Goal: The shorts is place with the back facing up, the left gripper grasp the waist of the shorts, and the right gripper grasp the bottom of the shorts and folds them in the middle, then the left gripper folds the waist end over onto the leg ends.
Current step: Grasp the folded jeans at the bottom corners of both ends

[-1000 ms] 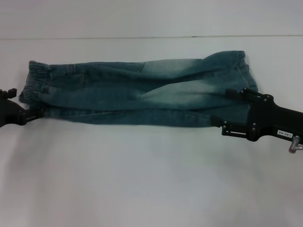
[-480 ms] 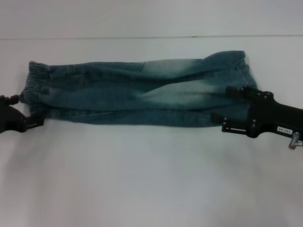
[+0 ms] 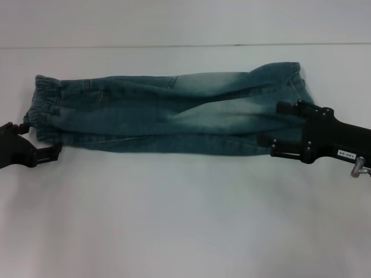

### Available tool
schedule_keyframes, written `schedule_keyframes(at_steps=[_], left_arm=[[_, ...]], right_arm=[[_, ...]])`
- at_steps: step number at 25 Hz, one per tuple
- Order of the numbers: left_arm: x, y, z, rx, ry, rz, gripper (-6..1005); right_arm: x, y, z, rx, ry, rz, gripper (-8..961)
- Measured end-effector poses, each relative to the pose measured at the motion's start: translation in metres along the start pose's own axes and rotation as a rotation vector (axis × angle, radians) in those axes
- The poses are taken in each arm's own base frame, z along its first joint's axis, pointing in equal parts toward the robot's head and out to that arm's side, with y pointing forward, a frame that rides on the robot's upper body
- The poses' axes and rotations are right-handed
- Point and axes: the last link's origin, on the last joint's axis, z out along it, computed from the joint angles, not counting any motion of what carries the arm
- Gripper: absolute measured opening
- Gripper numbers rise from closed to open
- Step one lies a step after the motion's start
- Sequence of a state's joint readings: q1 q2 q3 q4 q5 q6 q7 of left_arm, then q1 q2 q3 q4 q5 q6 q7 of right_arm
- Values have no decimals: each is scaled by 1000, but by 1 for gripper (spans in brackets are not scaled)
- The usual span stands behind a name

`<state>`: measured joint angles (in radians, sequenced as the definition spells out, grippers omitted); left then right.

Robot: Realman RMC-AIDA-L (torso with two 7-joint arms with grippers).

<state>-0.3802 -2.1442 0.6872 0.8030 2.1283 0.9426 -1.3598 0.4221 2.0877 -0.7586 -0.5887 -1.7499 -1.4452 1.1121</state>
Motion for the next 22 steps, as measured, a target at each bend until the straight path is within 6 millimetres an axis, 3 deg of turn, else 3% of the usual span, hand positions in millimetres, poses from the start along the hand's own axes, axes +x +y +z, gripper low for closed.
schedule_keyframes(at_steps=[13, 18, 21, 22], left_arm=[[5, 3, 7, -17, 3, 17, 849], [6, 5, 9, -31, -3, 30, 656], [6, 6, 9, -34, -9, 36, 417], [6, 5, 9, -33, -11, 37, 378]], right_arm=[[-2, -1, -1, -1, -3, 8, 941], [-1, -2, -2, 4, -1, 9, 941], [-1, -2, -2, 6, -1, 9, 941], [-1, -2, -2, 6, -1, 9, 941]])
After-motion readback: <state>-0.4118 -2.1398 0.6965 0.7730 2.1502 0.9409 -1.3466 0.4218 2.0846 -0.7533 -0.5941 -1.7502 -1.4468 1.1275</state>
